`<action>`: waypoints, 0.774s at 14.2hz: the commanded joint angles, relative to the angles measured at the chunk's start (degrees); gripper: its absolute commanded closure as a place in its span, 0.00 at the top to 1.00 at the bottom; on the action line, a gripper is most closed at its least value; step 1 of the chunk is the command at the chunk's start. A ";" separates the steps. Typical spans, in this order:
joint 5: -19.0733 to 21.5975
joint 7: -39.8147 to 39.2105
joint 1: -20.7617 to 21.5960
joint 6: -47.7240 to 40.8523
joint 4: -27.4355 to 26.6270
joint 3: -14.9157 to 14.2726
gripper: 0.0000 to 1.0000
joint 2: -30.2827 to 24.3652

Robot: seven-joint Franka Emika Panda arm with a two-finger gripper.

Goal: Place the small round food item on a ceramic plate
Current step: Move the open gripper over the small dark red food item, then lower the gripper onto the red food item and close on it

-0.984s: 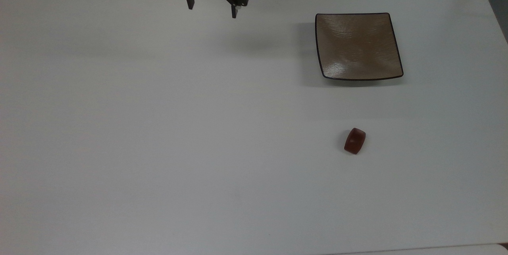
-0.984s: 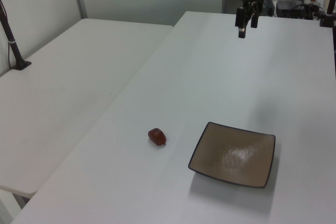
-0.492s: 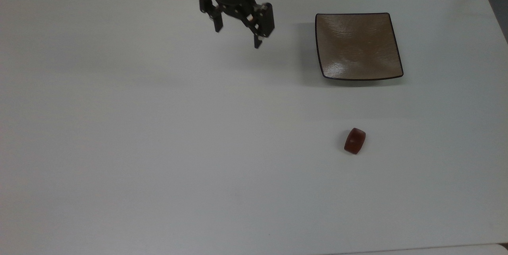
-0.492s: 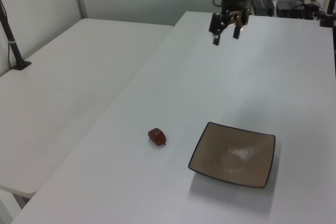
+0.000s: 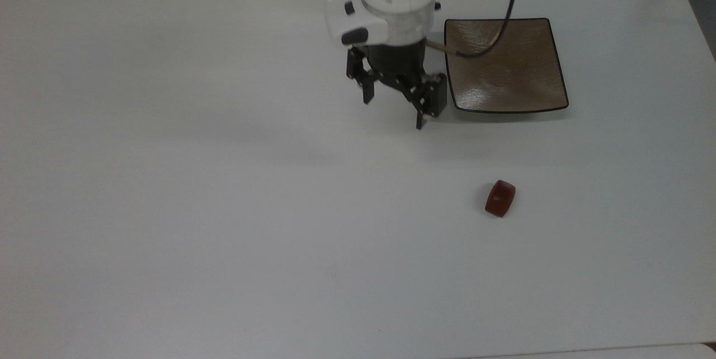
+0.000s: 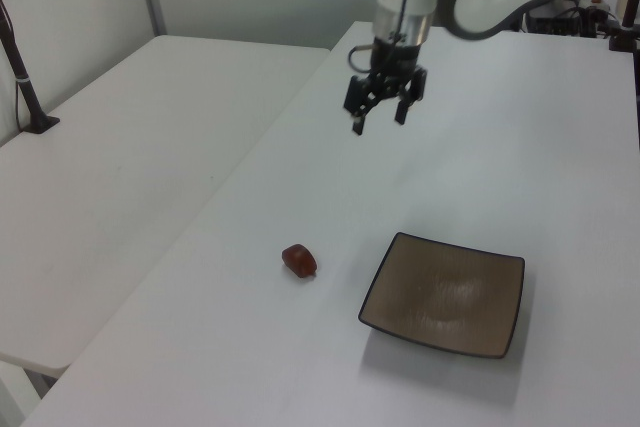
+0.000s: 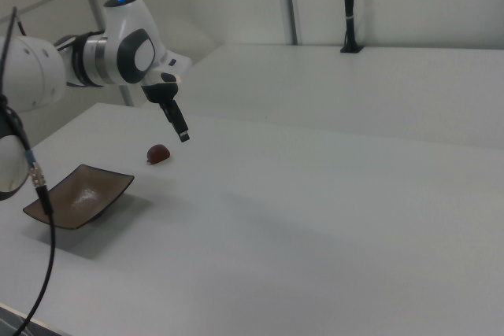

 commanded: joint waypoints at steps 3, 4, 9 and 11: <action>-1.47 3.75 4.15 5.53 10.77 -0.33 1.00 11.17; -1.73 3.58 4.59 8.08 11.03 -0.33 1.00 12.66; -1.91 3.84 6.09 10.12 19.11 0.63 1.00 21.02; -2.09 3.84 7.13 11.96 19.99 1.16 1.00 23.21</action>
